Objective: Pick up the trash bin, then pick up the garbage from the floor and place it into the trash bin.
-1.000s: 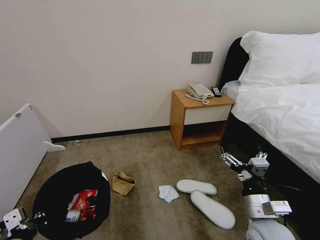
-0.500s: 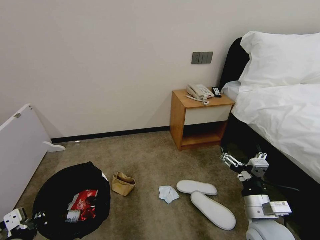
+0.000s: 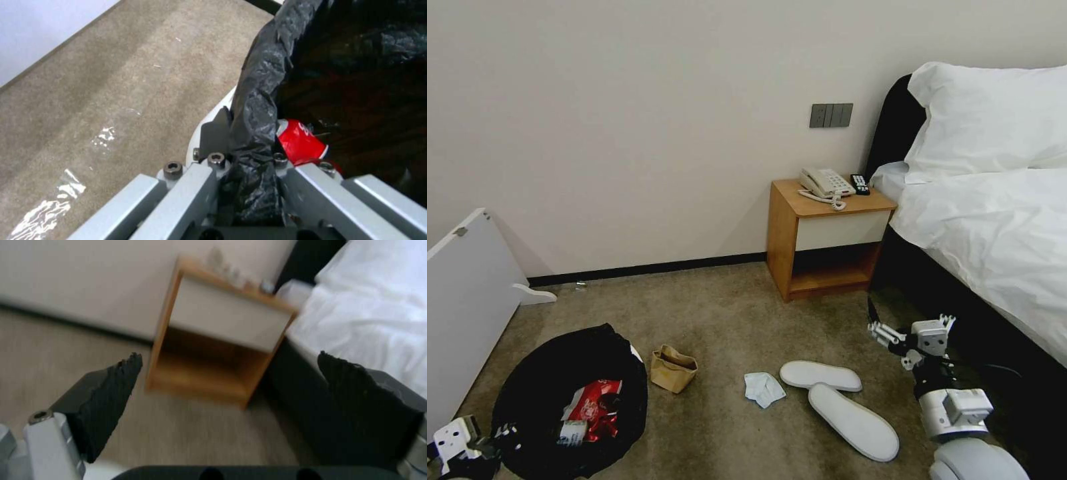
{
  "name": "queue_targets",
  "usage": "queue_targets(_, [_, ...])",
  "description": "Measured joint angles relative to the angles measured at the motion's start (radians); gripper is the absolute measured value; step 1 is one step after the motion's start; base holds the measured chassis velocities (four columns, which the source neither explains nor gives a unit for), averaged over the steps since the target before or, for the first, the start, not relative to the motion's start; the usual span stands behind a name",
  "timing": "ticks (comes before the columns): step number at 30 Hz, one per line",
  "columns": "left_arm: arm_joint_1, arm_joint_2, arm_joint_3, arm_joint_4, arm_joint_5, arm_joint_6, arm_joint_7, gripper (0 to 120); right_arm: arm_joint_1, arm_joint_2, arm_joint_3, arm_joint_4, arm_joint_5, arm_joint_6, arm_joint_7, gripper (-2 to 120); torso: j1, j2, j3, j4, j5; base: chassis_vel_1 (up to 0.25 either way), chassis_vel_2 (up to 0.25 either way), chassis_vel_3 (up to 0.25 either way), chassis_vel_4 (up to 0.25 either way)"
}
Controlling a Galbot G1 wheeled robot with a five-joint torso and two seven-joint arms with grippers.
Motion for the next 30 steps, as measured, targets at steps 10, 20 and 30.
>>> queue_targets(10, [0.002,0.004,0.001,0.003,-0.003,0.000,0.001,2,0.039,-0.109,-0.130,0.000,0.166,-0.256,0.020,100,0.000,0.000,0.000,0.0002,-0.0003,0.000,0.000,0.000,0.000])
queue_targets(20, [0.002,-0.001,0.008,0.007,0.000,0.000,0.002,2,0.126,-0.151,-0.261,-0.079,0.237,-0.418,0.016,100,0.000,0.000,0.000,0.0001,-0.0003,0.000,0.000,0.000,0.000])
queue_targets(30, [-0.002,-0.004,0.012,0.020,0.005,0.000,0.003,2,0.182,-0.147,-0.328,-0.211,0.172,-0.443,-0.016,100,0.000,0.000,0.000,0.0001,-0.0003,0.000,0.000,0.000,0.000])
